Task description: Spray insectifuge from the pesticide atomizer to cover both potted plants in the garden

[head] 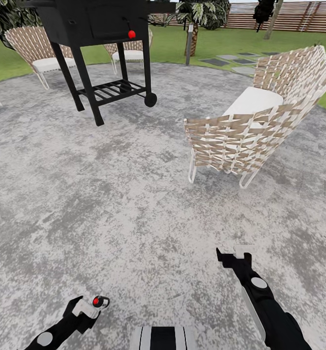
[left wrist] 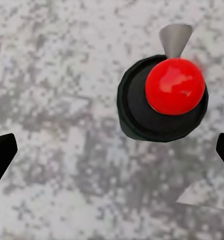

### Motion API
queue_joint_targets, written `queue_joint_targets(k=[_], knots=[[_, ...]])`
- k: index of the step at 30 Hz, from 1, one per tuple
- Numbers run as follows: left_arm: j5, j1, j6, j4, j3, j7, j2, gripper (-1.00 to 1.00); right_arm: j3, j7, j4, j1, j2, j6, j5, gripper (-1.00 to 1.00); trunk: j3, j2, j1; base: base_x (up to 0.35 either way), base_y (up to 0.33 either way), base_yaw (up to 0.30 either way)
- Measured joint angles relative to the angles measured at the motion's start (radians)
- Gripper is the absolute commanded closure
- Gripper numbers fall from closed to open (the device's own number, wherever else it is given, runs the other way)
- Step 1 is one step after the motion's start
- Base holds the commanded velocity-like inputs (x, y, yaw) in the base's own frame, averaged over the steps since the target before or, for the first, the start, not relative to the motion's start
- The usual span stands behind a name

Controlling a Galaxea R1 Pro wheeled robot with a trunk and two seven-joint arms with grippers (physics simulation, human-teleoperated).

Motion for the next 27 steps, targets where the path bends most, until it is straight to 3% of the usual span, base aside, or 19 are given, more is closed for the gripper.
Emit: queue_joint_targets(k=[27], knots=[[0.0,0.001,0.0,-0.001,-0.003,-0.002,-0.004,-1.0,0.0,0.0,-0.001,-0.001,0.0,0.0,0.0,-1.0,0.0,0.0,0.0,0.026,-0.034,0.0]])
